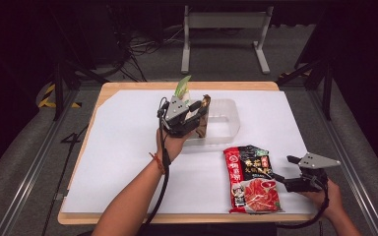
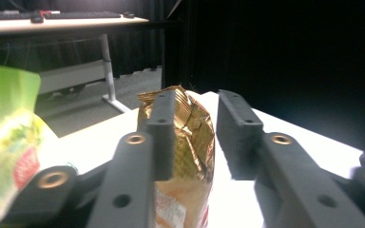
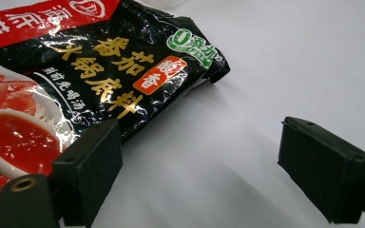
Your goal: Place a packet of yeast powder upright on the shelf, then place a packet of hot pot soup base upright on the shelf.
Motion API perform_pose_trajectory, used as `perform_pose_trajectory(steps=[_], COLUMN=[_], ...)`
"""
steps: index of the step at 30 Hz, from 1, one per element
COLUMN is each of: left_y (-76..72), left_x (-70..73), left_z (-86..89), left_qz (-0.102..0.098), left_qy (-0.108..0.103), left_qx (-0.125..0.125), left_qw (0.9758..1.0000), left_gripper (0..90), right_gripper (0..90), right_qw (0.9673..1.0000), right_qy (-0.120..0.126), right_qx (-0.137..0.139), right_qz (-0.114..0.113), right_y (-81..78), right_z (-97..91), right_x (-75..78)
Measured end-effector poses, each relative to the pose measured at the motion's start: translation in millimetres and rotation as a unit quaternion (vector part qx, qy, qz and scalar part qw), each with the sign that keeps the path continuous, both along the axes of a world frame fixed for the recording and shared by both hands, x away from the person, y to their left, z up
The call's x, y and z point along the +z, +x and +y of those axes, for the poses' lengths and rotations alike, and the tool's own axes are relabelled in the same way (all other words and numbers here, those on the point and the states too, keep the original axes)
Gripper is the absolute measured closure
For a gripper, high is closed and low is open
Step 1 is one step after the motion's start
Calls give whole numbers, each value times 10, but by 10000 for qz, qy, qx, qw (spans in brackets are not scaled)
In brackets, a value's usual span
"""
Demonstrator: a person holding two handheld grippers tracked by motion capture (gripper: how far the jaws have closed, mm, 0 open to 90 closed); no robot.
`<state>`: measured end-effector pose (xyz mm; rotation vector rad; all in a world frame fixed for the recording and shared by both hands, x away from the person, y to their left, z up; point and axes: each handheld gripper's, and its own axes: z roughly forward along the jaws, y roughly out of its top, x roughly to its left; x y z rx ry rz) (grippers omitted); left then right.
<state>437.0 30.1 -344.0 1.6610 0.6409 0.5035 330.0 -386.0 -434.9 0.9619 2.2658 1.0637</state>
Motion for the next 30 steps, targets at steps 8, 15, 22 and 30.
perform_pose_trajectory(steps=[8, 15, 22, 30], left_y=[-149, -271, -440, -514], left_x=[68, -8, -180, -392], left_z=[202, 484, 820, 1143], left_qz=[-249, -41, -166, -24], left_qy=[716, 1001, 1450, 1602], left_qx=[-226, -363, -455, -299], left_qw=[9969, 9943, 9883, 9866], left_gripper=[434, 324, 284, 310], right_gripper=[139, 140, 117, 103], right_qw=[10000, 9998, 9992, 9992], right_qy=[50, 149, 359, 369], right_qx=[10, 100, 107, 70], right_qz=[9, 16, 118, 153], right_y=[3, -16, -13, -5], right_z=[-4, -18, -43, -39], right_x=[9, 19, 29, 27])
